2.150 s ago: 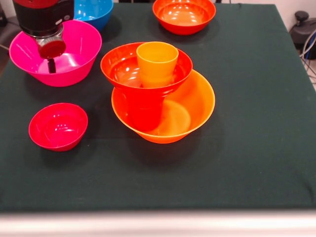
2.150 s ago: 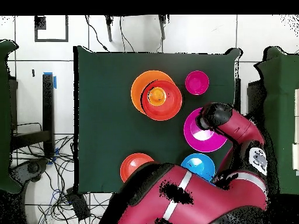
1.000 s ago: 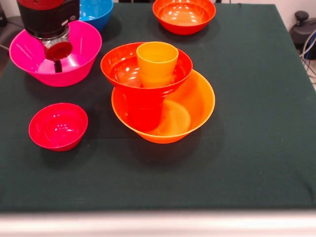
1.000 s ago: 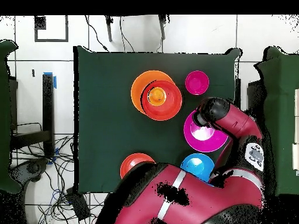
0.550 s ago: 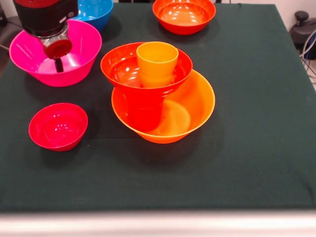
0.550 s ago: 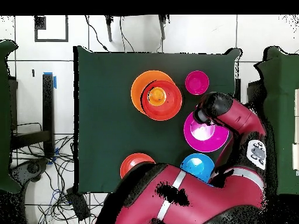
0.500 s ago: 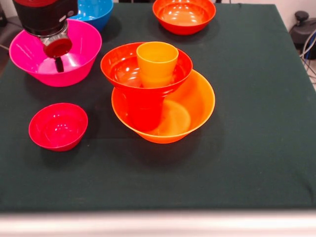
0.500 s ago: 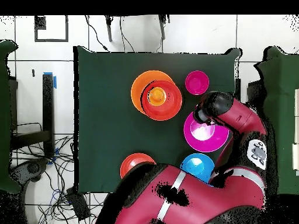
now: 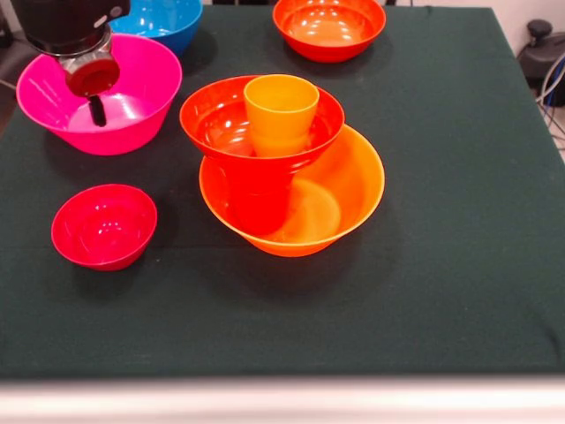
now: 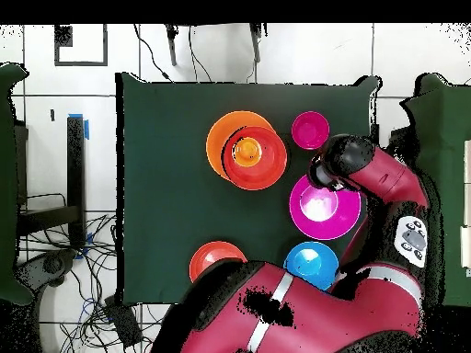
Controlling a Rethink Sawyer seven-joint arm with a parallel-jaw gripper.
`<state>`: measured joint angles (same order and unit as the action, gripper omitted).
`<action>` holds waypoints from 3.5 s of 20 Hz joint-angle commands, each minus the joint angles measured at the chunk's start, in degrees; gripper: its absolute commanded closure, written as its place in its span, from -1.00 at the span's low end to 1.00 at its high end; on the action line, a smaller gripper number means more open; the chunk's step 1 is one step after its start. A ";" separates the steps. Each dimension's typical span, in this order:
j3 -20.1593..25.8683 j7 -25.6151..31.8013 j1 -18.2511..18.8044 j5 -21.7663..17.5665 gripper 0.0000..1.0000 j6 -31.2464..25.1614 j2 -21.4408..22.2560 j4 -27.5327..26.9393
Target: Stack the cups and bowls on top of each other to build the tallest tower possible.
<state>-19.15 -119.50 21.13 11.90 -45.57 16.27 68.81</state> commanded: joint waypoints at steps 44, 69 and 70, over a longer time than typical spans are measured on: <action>5.09 -4.24 -2.92 -1.75 1.00 9.78 -8.90 0.22; 3.06 0.97 -3.15 -3.98 1.00 -12.38 -3.62 -8.90; 2.82 0.67 -3.34 -4.06 1.00 -12.86 -3.69 -9.21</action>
<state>-20.04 -119.50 19.74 11.90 -52.29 12.56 64.07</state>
